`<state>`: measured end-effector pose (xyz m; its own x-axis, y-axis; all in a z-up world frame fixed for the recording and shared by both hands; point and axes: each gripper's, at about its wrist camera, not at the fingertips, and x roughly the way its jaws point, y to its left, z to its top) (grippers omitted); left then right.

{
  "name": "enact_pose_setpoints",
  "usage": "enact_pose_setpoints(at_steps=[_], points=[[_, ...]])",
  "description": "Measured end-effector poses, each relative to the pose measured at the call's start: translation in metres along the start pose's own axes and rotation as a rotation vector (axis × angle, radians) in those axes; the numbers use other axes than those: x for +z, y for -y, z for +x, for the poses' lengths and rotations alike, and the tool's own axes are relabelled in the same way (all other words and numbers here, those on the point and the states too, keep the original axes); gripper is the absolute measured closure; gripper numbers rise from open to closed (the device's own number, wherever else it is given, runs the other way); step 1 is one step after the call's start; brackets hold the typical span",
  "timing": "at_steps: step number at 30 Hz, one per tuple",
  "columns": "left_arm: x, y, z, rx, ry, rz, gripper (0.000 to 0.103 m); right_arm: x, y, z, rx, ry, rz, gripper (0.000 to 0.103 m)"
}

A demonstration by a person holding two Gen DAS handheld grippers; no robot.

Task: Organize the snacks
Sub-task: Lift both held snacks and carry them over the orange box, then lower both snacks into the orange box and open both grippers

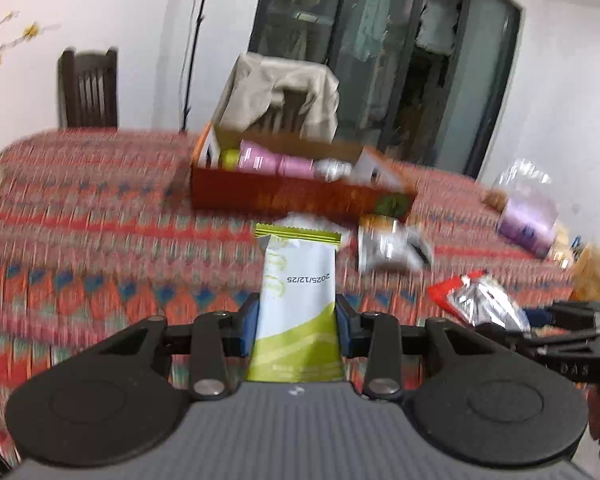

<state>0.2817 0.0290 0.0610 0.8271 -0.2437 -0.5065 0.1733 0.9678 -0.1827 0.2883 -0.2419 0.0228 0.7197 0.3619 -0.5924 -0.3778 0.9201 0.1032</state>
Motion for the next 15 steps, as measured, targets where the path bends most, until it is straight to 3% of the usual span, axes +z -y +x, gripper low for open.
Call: enact_pose_setpoints(at_steps=[4,9,15], points=[[0.062,-0.011,0.022,-0.034,0.057,0.019,0.065,0.039,0.014,-0.002,0.055,0.078,0.037,0.051],[0.146,-0.024,0.084,0.034,0.083,0.042,0.065,0.119,0.039,0.022,0.082,0.133,0.032,0.051],[0.198,-0.041,0.196,0.111,-0.057,0.062,0.065,0.219,0.082,0.102,0.086,0.056,0.071,0.051]])
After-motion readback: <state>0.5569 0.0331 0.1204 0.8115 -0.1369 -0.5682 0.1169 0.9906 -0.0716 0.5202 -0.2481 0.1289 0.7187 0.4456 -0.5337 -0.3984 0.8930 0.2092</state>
